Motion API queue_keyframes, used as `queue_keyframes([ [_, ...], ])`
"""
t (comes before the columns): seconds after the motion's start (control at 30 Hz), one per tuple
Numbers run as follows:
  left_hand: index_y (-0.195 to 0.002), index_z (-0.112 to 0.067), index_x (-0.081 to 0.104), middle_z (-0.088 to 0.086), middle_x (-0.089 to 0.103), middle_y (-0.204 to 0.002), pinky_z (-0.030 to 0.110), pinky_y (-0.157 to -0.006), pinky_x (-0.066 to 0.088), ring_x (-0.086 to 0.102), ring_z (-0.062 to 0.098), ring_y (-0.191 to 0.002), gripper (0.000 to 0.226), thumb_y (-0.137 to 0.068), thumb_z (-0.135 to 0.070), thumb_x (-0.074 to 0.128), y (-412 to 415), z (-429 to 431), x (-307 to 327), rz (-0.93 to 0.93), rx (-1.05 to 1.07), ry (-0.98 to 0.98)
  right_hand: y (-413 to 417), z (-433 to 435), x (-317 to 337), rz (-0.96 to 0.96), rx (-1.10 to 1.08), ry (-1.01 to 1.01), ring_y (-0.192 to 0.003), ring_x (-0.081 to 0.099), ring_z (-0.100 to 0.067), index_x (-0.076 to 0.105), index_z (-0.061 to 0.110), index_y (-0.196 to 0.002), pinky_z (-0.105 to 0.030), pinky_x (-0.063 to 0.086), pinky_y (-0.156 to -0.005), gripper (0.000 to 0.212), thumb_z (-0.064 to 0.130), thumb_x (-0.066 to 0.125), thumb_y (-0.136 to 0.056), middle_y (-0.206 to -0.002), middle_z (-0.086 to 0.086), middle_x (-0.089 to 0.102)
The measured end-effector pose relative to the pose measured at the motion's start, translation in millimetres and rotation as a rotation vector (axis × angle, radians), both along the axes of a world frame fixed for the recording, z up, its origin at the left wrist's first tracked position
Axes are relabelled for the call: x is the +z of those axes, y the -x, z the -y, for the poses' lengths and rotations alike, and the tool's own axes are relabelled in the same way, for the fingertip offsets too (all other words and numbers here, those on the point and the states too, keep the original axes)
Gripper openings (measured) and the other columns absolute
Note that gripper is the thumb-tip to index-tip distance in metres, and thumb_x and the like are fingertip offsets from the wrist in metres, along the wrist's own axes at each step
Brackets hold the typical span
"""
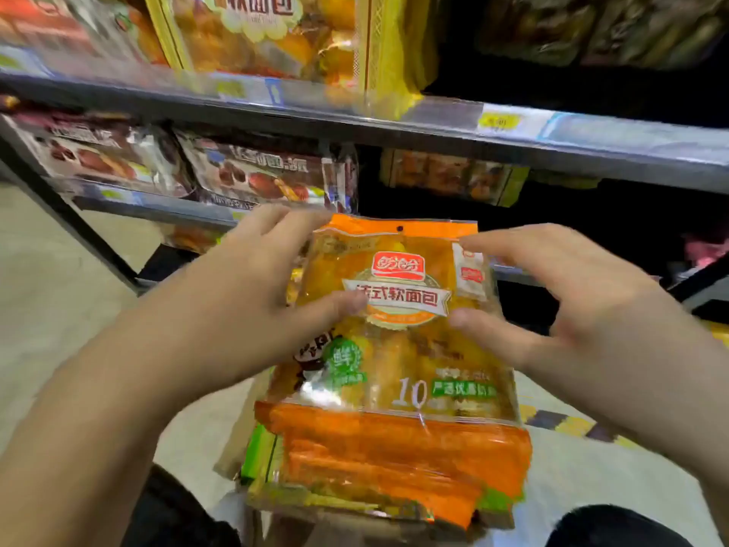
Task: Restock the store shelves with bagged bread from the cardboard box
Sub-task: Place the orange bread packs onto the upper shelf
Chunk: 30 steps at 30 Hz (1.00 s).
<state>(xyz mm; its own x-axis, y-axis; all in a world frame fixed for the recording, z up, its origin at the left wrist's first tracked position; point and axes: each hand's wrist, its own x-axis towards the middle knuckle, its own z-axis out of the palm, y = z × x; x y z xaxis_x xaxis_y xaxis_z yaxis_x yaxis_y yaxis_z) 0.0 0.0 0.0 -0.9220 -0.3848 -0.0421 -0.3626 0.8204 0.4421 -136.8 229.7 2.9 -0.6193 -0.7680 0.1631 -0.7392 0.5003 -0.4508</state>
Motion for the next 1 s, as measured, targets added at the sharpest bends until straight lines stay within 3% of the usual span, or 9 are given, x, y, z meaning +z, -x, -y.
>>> queue_keyframes([
  [0.07, -0.155, -0.047, 0.027, -0.024, 0.031, -0.142, 0.027, -0.097, 0.041, 0.041, -0.001, -0.123, 0.096, -0.068, -0.082, 0.049, -5.8, -5.0, -11.2, -0.029, 0.02, -0.02, -9.6, -1.7, -8.2, -0.023, -0.011, 0.041, -0.107, 0.043, 0.011, 0.056, 0.046, -0.131, -0.001, 0.034, -0.087, 0.064, 0.072, 0.053, -0.072, -0.124, 0.023, 0.053],
  [0.2, -0.155, -0.04, 0.032, -0.011, 0.041, -0.152, 0.041, -0.109, 0.046, 0.048, 0.012, -0.135, 0.085, -0.082, -0.075, 0.057, -11.7, -9.4, -32.0, -0.029, 0.021, -0.142, -23.2, -1.9, -17.5, 0.022, -0.054, -0.014, -0.11, 0.039, 0.008, 0.054, 0.041, -0.137, -0.018, 0.036, -0.091, 0.061, 0.063, 0.061, -0.08, -0.127, 0.019, 0.047],
  [0.37, -0.154, -0.042, 0.027, -0.007, 0.048, -0.15, 0.047, -0.108, 0.048, 0.055, 0.019, -0.131, 0.09, -0.079, -0.084, 0.054, -12.1, -6.8, -42.1, -0.018, 0.05, -0.204, -36.3, -4.9, -20.8, 0.025, -0.09, -0.046, -0.114, 0.04, 0.003, 0.052, 0.037, -0.14, -0.021, 0.037, -0.093, 0.062, 0.062, 0.063, -0.085, -0.139, 0.016, 0.045],
  [0.57, -0.156, -0.032, 0.023, -0.005, 0.057, -0.142, 0.041, -0.096, 0.054, 0.065, 0.018, -0.11, 0.092, -0.083, -0.074, 0.06, -5.0, -9.2, -31.2, 0.111, 0.132, -0.424, -37.4, -8.1, -25.3, 0.059, -0.133, -0.056, -0.111, 0.044, -0.002, 0.05, 0.038, -0.141, -0.023, 0.047, -0.087, 0.063, 0.065, 0.064, -0.085, -0.141, 0.013, 0.043],
  [0.63, -0.153, -0.028, 0.029, -0.005, 0.06, -0.131, 0.037, -0.083, 0.056, 0.067, 0.015, -0.1, 0.091, -0.081, -0.076, 0.058, 0.7, -7.9, -28.8, 0.139, 0.168, -0.477, -33.3, -9.2, -30.2, 0.077, -0.148, -0.047, -0.109, 0.044, -0.001, 0.048, 0.039, -0.142, -0.021, 0.046, -0.083, 0.065, 0.065, 0.065, -0.085, -0.143, 0.013, 0.042],
  [0.73, -0.131, -0.026, 0.048, -0.01, 0.067, -0.106, 0.028, -0.069, 0.052, 0.067, 0.009, -0.087, 0.067, -0.086, -0.074, 0.056, 5.6, -8.9, -24.2, 0.166, 0.205, -0.536, -27.7, -10.8, -40.4, 0.093, -0.156, -0.019, -0.107, 0.045, -0.001, 0.044, 0.039, -0.145, -0.019, 0.046, -0.078, 0.069, 0.066, 0.065, -0.085, -0.142, 0.012, 0.042],
  [0.87, -0.123, -0.023, 0.067, -0.005, 0.08, -0.108, 0.04, -0.098, 0.056, 0.076, 0.018, -0.1, 0.081, -0.069, -0.082, 0.064, 6.2, -6.5, -24.2, 0.169, 0.217, -0.588, -22.5, -9.8, -46.1, 0.1, -0.14, 0.016, -0.108, 0.044, 0.0, 0.042, 0.039, -0.146, -0.021, 0.047, -0.081, 0.071, 0.065, 0.067, -0.085, -0.145, 0.012, 0.041],
  [1.0, -0.122, -0.019, 0.07, 0.002, 0.081, -0.109, 0.047, -0.102, 0.055, 0.077, 0.023, -0.103, 0.078, -0.064, -0.07, 0.078, 3.7, -7.4, -28.9, 0.151, 0.251, -0.812, -22.0, -5.0, -48.0, 0.105, -0.137, 0.028, -0.108, 0.04, 0.003, 0.043, 0.039, -0.145, -0.01, 0.036, -0.072, 0.069, 0.063, 0.067, -0.085, -0.147, 0.014, 0.039],
])
